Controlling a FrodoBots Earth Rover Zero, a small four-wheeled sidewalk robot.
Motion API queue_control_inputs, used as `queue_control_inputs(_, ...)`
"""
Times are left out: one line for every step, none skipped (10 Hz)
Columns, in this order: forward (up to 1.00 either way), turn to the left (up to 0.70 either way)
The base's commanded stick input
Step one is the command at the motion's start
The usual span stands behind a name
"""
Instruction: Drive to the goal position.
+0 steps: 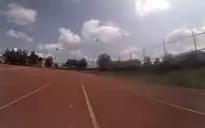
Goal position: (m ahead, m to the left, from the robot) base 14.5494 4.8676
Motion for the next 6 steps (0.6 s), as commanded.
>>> queue_control_inputs(0.70, 0.00)
queue_control_inputs(0.70, 0.00)
queue_control_inputs(0.70, 0.00)
queue_control_inputs(0.70, 0.00)
queue_control_inputs(0.70, 0.00)
queue_control_inputs(0.70, 0.00)
